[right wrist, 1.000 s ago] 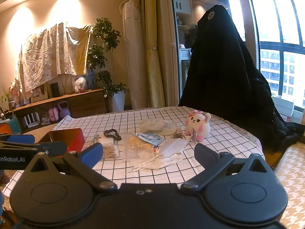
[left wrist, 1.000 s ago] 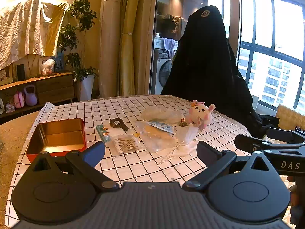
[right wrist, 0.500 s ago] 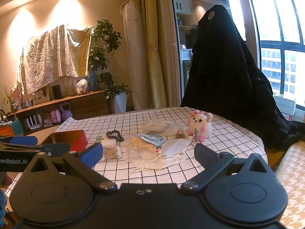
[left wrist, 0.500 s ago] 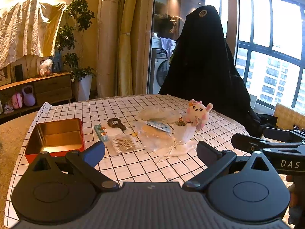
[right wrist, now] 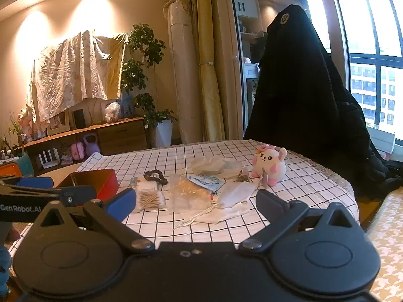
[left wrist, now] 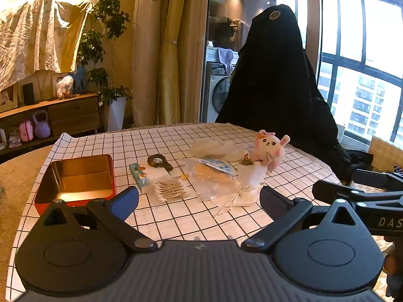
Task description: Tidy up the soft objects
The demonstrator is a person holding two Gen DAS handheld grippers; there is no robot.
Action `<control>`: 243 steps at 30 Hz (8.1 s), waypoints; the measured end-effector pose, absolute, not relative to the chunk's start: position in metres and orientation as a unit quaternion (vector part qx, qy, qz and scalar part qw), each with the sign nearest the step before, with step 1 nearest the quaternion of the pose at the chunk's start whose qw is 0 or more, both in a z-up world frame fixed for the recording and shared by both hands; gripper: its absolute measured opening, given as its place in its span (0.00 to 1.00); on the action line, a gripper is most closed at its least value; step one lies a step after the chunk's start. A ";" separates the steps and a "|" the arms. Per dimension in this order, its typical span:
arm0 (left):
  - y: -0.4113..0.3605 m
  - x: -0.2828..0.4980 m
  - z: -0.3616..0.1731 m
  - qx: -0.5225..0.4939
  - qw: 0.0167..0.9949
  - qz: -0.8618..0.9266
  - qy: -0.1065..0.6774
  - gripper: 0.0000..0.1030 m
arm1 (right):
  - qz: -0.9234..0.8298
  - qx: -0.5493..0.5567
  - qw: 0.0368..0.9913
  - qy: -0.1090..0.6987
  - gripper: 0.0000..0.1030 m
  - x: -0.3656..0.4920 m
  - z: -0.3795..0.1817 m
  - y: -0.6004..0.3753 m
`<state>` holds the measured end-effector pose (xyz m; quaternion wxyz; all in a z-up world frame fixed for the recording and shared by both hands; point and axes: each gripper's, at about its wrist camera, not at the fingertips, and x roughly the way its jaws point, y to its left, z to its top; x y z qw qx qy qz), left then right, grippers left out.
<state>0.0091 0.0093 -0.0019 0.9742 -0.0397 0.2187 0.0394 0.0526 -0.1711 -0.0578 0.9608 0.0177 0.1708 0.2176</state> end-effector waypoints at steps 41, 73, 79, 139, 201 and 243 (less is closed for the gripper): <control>0.049 0.214 -0.103 -0.012 0.930 0.146 0.337 1.00 | 0.207 -0.041 0.930 0.302 0.82 0.271 -0.116 -0.145; 0.060 0.250 -0.132 -0.047 0.915 0.164 0.366 0.74 | 0.141 -0.057 0.916 0.371 0.35 0.340 -0.164 -0.110; 0.066 0.245 -0.126 -0.055 0.916 0.163 0.363 0.70 | 0.151 -0.059 0.923 0.348 0.06 0.333 -0.153 -0.113; 0.286 0.170 -0.032 -0.054 0.896 0.125 0.424 0.70 | 0.408 -0.074 0.856 0.308 0.04 0.230 -0.033 0.156; 0.285 0.215 -0.067 -0.068 0.882 0.143 0.444 0.82 | 0.456 -0.153 0.812 0.330 0.68 0.191 -0.069 0.137; 0.065 0.170 -0.001 -0.040 0.953 -0.004 0.299 0.99 | 0.348 -0.026 0.897 0.272 1.00 0.223 -0.048 -0.149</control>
